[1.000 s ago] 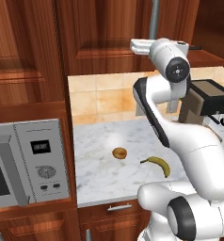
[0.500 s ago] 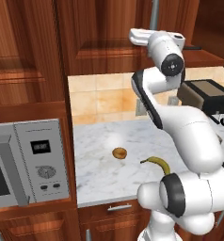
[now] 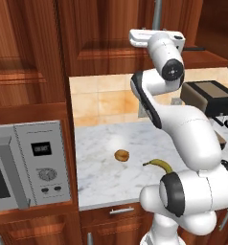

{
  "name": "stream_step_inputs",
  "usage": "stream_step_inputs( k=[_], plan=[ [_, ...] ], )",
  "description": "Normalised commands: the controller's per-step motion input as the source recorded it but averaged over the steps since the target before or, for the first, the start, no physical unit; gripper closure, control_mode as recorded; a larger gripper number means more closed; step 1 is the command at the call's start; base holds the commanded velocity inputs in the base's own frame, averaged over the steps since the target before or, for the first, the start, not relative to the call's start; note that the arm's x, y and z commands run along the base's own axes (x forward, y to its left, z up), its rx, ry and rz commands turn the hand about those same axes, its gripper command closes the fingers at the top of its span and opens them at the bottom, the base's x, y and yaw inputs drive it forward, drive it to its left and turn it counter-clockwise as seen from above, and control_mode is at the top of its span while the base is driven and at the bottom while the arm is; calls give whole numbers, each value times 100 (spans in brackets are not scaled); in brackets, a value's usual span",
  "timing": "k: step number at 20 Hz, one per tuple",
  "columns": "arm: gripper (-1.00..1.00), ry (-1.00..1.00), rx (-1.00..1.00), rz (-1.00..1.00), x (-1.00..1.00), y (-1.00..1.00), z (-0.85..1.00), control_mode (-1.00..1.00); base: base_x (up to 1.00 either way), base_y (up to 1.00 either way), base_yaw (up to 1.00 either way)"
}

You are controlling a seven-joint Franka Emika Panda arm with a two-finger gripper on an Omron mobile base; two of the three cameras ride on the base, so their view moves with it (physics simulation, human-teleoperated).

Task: Pick the pan from the cabinet and place it on the stove. Then turn on the stove burner for the pan.

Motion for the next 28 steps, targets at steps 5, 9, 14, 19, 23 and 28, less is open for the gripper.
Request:
stream_step_inputs(
  k=[5,9,14,19,23,28],
  plan=[
    [-100,0,0,2,22,-1,4,-100,0,0,0],
    [-100,0,0,3,28,0,0,-100,0,0,0],
    [-100,0,0,4,40,0,0,-100,0,0,0],
    [-100,0,0,5,47,0,0,-100,0,0,0],
    [100,0,0,4,46,0,0,-100,0,0,0],
    [100,0,0,1,26,2,0,-100,0,0,0]
  ],
)
